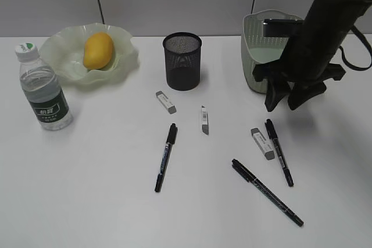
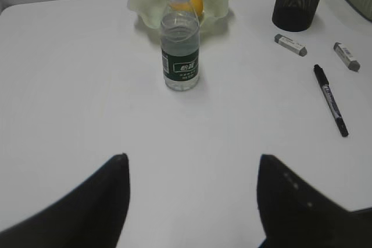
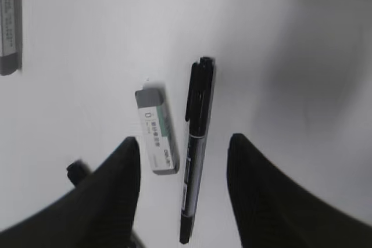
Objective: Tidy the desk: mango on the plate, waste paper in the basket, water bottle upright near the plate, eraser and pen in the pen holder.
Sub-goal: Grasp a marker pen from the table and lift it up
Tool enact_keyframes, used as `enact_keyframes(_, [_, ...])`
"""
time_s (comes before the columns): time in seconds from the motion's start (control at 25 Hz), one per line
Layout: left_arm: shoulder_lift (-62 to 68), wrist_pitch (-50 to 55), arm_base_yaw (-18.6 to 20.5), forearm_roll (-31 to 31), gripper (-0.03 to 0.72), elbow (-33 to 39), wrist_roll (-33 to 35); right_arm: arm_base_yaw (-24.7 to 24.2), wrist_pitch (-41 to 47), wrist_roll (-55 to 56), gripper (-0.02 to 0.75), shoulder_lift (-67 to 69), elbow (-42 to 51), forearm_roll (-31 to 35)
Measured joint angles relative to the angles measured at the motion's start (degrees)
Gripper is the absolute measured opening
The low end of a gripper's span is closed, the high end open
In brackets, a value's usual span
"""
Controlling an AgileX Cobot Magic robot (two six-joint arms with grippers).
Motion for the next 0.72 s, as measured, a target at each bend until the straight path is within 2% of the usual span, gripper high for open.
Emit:
enact_keyframes(0.28, [0.00, -0.02, 0.00, -0.12, 0.519, 0.00, 0.00, 0.00, -3.09, 1.88, 0.385, 4.83, 0.00, -0.49])
enact_keyframes(0.48, [0.00, -0.02, 0.00, -0.12, 0.518, 0.00, 0.00, 1.29, -4.93, 5.41, 0.385, 6.59, 0.00, -5.24])
enact_keyframes(0.72, [0.00, -0.02, 0.00, -0.18, 0.509, 0.00, 0.00, 2.87, -5.45, 7.41, 0.382, 8.59, 0.00, -7.45])
